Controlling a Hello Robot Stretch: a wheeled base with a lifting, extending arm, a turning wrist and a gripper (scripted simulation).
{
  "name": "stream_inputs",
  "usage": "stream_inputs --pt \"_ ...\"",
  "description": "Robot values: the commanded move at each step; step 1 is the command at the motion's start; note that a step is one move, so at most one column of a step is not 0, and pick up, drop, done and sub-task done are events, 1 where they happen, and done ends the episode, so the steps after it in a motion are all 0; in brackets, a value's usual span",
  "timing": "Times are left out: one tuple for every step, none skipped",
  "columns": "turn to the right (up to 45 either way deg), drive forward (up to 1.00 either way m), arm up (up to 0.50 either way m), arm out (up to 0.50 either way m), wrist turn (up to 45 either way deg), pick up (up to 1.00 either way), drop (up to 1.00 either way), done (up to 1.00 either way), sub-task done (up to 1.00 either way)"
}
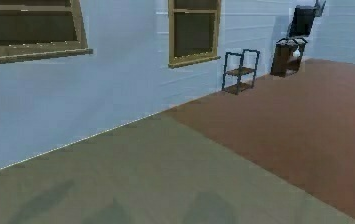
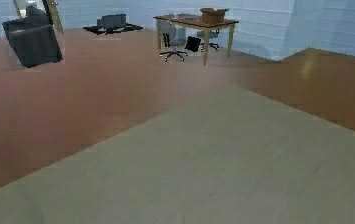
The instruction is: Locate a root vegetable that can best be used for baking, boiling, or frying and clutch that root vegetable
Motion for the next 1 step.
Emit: stream_inputs --pt "0.0 0.35 0.00 0.00 0.0 0.00 0.00 0.00 0.00"
